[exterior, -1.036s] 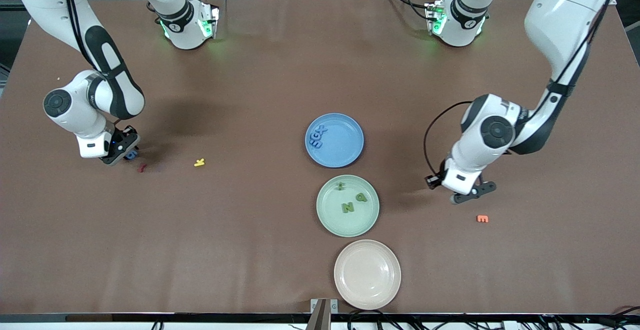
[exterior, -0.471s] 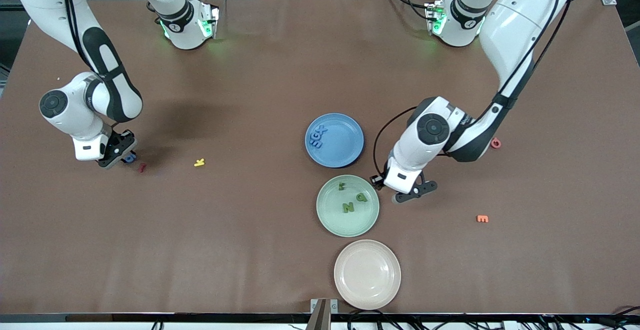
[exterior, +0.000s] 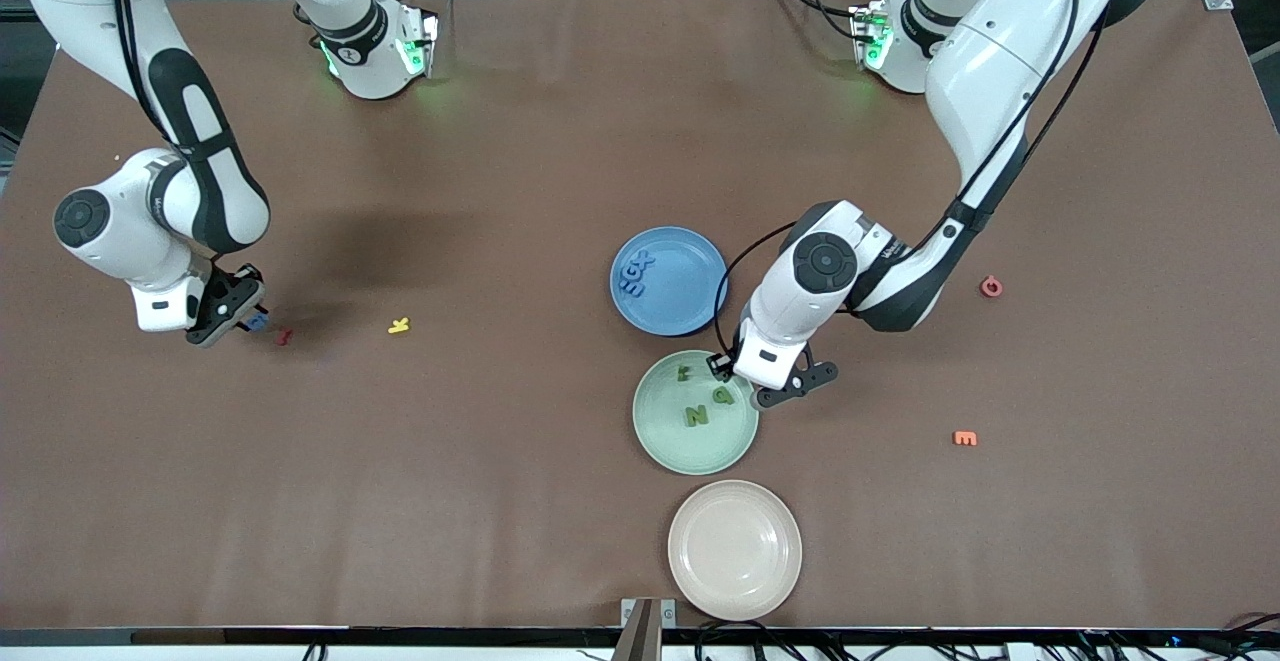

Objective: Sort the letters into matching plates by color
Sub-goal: 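Carry the g toward the blue plate while the left gripper carries B to green plate, then release the B on the green plate while the right gripper carries g onward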

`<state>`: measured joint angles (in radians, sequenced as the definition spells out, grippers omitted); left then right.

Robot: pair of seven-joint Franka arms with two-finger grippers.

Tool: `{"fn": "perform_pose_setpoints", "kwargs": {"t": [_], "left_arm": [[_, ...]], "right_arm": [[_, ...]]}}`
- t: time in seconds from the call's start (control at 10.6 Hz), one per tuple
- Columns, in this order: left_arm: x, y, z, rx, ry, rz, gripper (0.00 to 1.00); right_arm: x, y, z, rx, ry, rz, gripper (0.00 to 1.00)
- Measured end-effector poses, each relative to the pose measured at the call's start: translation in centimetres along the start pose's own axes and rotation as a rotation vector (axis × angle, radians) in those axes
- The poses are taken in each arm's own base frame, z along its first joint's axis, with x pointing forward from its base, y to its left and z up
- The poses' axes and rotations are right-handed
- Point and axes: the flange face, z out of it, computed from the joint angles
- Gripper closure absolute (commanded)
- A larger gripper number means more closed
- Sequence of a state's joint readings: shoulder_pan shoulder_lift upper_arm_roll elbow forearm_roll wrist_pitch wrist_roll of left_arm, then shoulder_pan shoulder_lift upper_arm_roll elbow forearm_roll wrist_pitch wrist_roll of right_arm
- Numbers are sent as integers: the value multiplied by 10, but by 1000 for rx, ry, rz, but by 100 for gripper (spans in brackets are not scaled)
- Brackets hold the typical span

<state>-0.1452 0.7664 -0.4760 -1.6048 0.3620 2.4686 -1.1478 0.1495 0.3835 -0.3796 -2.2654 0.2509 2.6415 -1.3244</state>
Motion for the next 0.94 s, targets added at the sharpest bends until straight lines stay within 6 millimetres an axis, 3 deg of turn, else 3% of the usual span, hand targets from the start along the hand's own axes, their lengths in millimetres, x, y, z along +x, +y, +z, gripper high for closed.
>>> {"fn": "perform_pose_setpoints", "kwargs": {"t": [0.09,0.19,0.47,0.94], "left_arm": [[-1,4,3,5,11,-12,63],[-5,10,6,10,22,-28,1],[-23,25,17,31,48,-25,0],[-5,17,13,53,60,5,0]], "right_arm": [[5,3,-9,7,9,-3,100],[10,7,-19,21,18,0,100],[35,10,-49,82,32,65,100],[96,-20,-64,110,48,228,100]]}}
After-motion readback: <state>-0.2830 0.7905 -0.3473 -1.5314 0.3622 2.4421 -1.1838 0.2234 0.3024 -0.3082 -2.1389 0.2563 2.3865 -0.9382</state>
